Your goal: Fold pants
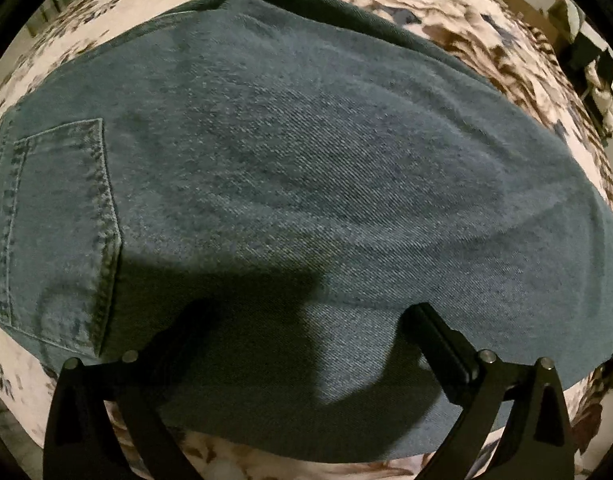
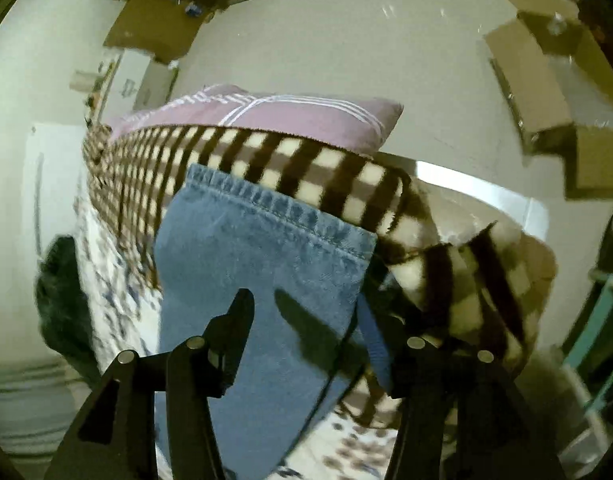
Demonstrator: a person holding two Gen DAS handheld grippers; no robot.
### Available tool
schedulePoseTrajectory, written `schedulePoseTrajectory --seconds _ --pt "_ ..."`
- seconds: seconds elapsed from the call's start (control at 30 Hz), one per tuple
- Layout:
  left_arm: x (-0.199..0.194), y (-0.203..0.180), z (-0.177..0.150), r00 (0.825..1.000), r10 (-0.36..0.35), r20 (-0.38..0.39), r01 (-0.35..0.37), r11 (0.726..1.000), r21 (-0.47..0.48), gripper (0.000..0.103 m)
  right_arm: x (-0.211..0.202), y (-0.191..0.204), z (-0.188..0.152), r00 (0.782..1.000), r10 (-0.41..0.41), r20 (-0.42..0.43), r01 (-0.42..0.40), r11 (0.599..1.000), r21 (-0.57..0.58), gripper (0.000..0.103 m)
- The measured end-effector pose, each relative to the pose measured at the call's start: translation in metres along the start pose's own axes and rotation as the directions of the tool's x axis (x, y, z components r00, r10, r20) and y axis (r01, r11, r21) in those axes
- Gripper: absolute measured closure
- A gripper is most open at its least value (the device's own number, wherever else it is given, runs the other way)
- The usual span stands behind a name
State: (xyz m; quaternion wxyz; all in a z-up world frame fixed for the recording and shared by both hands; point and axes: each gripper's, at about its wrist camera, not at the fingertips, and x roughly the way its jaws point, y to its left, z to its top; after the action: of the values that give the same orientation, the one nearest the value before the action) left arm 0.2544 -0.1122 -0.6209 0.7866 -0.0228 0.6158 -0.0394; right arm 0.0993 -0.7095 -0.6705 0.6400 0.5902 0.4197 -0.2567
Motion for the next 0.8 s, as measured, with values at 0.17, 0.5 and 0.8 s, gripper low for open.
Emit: schedulePoseTrajectory --seconds 0.17,0.5,0.8 --pt "0.002 0.004 0.004 0.999 0.003 -0.041 -0.003 1.0 0.001 0.0 -0.008 0.005 -0.005 0.986 0.168 0.017 -0.167 0.985 -0.033 0.052" --pt "0.006 0.001 0.025 0.997 0.011 -0.074 -0.011 1.0 0.001 0.0 0.028 -0.052 -0.021 0.992 0.122 -0.043 -0.116 0.985 0.126 0.052" --pt "0.012 -0.008 0.033 0.998 0.02 -0.065 -0.02 1.0 -0.001 0.0 0.036 0.003 0.013 0.957 0.29 0.016 -0.29 0.957 -0.004 0.052"
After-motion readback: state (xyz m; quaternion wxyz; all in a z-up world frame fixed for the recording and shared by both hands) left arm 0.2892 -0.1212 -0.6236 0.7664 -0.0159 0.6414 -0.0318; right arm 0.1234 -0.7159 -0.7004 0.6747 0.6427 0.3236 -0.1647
